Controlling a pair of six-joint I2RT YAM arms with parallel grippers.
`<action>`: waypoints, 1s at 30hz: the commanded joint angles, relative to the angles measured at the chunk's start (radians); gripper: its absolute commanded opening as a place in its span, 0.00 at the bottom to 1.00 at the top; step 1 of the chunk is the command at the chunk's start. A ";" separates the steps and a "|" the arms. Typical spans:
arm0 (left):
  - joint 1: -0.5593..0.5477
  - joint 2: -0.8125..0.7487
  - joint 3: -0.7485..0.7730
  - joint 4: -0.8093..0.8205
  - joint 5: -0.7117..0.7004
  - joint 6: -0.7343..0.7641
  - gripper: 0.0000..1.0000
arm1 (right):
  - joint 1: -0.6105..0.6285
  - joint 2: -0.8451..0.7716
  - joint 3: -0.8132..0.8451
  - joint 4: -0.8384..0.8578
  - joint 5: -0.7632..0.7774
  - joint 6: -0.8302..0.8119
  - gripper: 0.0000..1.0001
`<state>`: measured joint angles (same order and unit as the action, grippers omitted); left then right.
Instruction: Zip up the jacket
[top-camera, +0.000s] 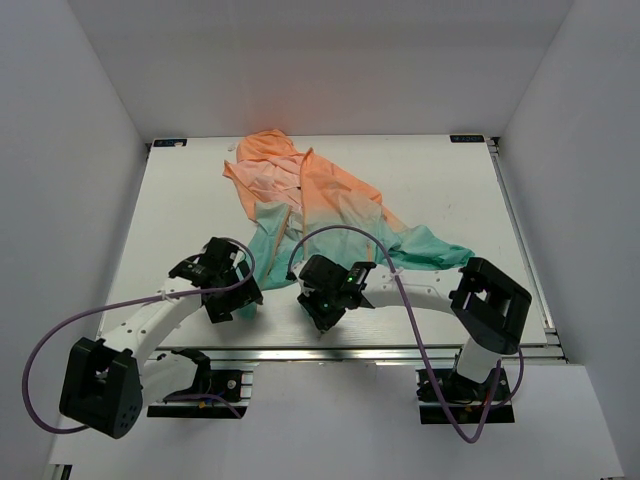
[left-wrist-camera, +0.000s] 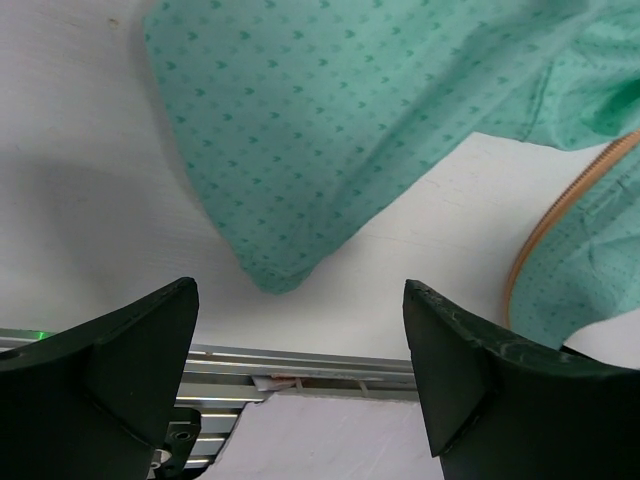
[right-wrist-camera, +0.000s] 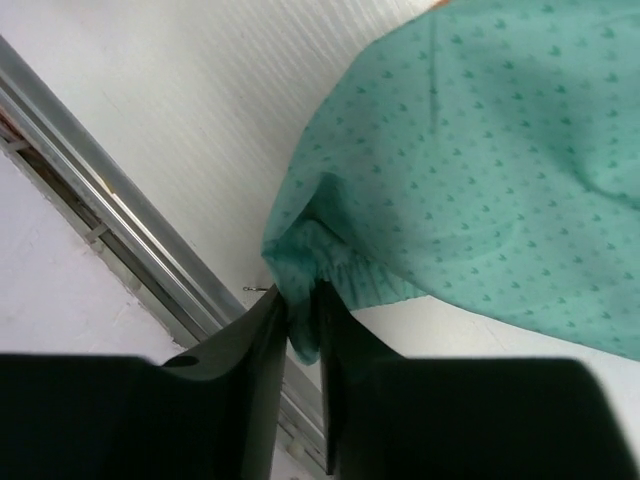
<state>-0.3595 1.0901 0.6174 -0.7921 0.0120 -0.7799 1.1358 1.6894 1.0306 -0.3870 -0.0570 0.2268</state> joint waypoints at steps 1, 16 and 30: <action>-0.013 0.010 -0.010 0.005 -0.040 -0.025 0.92 | -0.004 -0.013 -0.015 0.008 -0.023 0.002 0.22; -0.036 0.060 -0.051 0.053 -0.044 -0.044 0.83 | -0.025 0.013 -0.037 0.043 -0.050 0.028 0.00; -0.038 0.099 -0.019 0.057 -0.132 -0.059 0.75 | -0.056 -0.096 -0.106 0.105 -0.126 0.072 0.00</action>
<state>-0.3923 1.1896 0.5716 -0.7528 -0.0696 -0.8291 1.0821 1.6363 0.9360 -0.3065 -0.1490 0.2817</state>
